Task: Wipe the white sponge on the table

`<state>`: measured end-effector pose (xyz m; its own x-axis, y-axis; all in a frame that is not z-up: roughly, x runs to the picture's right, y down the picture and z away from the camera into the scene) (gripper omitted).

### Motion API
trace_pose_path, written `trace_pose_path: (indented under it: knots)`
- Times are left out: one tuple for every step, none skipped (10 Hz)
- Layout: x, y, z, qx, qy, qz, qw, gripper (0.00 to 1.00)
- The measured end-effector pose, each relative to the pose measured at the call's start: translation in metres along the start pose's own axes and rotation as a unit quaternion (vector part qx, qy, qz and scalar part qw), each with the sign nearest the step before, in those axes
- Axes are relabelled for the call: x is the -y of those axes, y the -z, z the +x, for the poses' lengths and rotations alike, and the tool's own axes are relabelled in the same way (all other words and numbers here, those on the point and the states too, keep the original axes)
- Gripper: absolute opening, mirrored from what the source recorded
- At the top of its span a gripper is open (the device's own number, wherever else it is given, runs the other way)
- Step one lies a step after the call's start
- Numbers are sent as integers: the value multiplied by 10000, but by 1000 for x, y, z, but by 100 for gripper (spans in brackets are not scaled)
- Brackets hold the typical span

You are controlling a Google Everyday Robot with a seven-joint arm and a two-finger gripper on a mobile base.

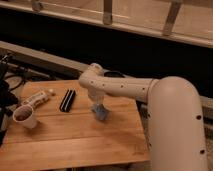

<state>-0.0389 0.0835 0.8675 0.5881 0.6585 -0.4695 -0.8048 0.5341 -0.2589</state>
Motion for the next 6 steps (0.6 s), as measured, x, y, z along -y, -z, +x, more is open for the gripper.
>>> trace_pose_path:
  knots:
    - [-2,0,1,-9,22,15,10000,0]
    - [-8,2,4,-18,75,35,10000,0]
    - [-17,4,10,-31,166,62,9998,0]
    - [-20,5,14,-40,222,83,9997,0]
    - [-20,5,14,-35,233,98,9997,0]
    - [-21,6,11,-38,283,121,9995,0]
